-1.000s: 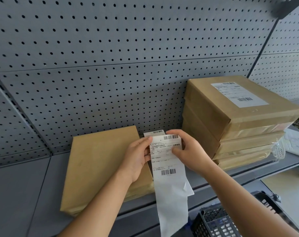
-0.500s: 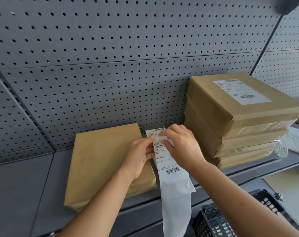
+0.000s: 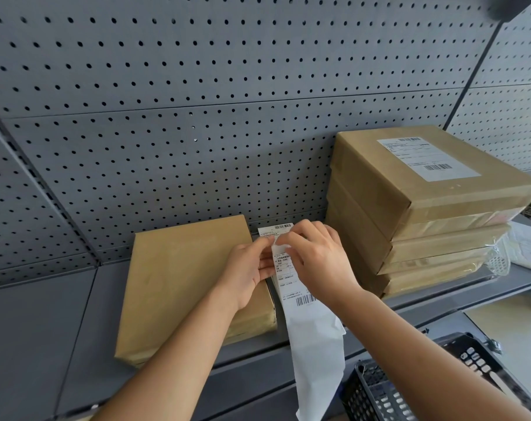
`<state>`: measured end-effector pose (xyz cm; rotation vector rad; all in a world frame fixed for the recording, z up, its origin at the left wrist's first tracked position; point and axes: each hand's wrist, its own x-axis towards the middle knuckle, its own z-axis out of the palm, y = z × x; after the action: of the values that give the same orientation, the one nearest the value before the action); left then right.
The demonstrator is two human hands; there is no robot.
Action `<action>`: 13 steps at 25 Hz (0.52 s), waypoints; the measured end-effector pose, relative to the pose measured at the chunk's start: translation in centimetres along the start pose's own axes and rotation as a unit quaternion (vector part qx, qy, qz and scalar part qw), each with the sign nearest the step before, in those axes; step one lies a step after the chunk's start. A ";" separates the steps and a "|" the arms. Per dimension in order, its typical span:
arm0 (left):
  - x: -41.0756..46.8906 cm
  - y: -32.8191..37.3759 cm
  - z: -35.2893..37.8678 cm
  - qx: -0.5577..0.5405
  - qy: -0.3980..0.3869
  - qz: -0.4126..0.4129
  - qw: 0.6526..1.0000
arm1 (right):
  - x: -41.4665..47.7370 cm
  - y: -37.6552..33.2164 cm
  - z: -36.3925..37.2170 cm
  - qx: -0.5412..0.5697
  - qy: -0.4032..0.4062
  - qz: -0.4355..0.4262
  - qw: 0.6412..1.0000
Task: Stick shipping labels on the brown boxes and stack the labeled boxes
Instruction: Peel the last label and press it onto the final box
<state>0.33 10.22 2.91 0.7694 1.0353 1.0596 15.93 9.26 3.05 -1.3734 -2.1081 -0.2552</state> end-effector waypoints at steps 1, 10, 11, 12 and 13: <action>0.0 0.0 0.1 0.005 0.001 0.000 1.000 | 0.0 0.0 0.0 -0.002 0.000 0.001 1.000; 0.0 0.0 0.3 0.023 0.006 -0.002 1.000 | -0.1 -0.1 0.3 0.001 -0.002 0.011 1.000; 0.0 0.0 0.3 0.025 0.006 -0.003 1.000 | -0.1 -0.1 0.3 0.002 -0.001 0.011 1.000; 0.0 0.0 0.3 0.027 0.005 -0.003 1.000 | -0.1 0.0 0.4 0.003 0.000 0.011 1.000; 0.0 0.1 0.3 0.027 0.003 -0.003 1.000 | -0.1 0.0 0.4 0.005 0.003 0.011 1.000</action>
<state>0.56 10.23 3.05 0.8060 1.0750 1.0322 15.82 9.34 2.68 -1.3890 -2.0854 -0.2384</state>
